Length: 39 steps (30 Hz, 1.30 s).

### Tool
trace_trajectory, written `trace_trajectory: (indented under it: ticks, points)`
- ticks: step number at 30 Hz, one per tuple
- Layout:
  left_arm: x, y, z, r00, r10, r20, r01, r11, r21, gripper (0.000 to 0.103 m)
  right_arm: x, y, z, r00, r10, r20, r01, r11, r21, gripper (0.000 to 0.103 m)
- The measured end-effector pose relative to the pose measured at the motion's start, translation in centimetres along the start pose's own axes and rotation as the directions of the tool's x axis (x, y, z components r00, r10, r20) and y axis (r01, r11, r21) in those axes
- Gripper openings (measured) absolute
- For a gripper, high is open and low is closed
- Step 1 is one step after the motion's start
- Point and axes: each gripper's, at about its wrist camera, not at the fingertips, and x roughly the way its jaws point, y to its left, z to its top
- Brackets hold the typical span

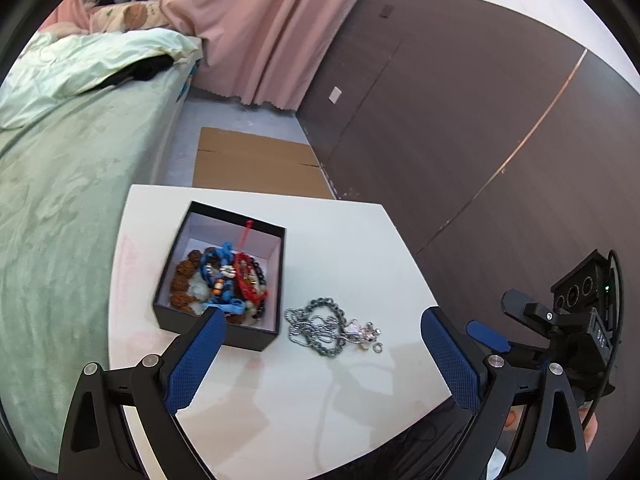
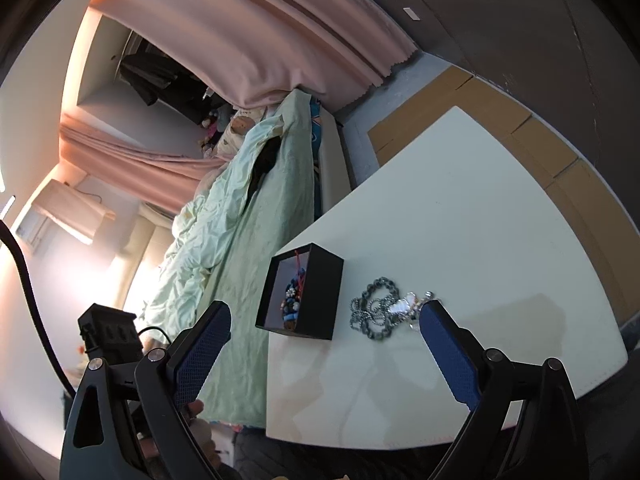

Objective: Organize jewelry
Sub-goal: 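Move both tools back over the silver chain and bead bracelet, then grasp the silver chain necklace with the left tool and lift it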

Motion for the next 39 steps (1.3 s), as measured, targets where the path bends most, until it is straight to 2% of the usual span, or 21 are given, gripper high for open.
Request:
trace_trajectory:
  ticks: [6,12,24,30,32,39]
  points:
    - [1.0,-2.3,-0.5,1.0,0.001,-0.019,0.0,0.999,0.035,0.098,-2.2,-2.7,-0.5,0.999,-0.011,0.033,0.009,0.999,0.045,0.096]
    - [2.8,-4.1,-1.2,0.998,0.009,-0.057,-0.006,0.998,0.058,0.096,-4.8,-5.5,-0.7,0.996,-0.054,0.074,0.048,0.996,0.08,0.096]
    - [6.9,-6.5,-1.9,0.982,0.049,-0.181,-0.032,0.995,0.093,0.071,-7.4,-9.6,-1.2,0.987,-0.126,0.098,0.114,0.986,0.119,0.095]
    - [8.7,-7.1,-1.6,0.972,0.091,-0.215,-0.066,0.991,0.12,0.064,-7.2,-11.4,-1.3,0.989,-0.126,0.077,0.114,0.982,0.148,0.088]
    - [9.5,-7.0,-1.6,0.967,0.107,-0.231,-0.08,0.989,0.123,0.055,-7.0,-11.9,-1.3,0.989,-0.131,0.071,0.119,0.981,0.154,0.087]
    - [12.4,-6.7,-2.0,0.948,0.102,-0.301,-0.072,0.991,0.108,0.052,-6.5,-13.5,-1.0,0.988,-0.144,0.047,0.133,0.973,0.187,0.085]
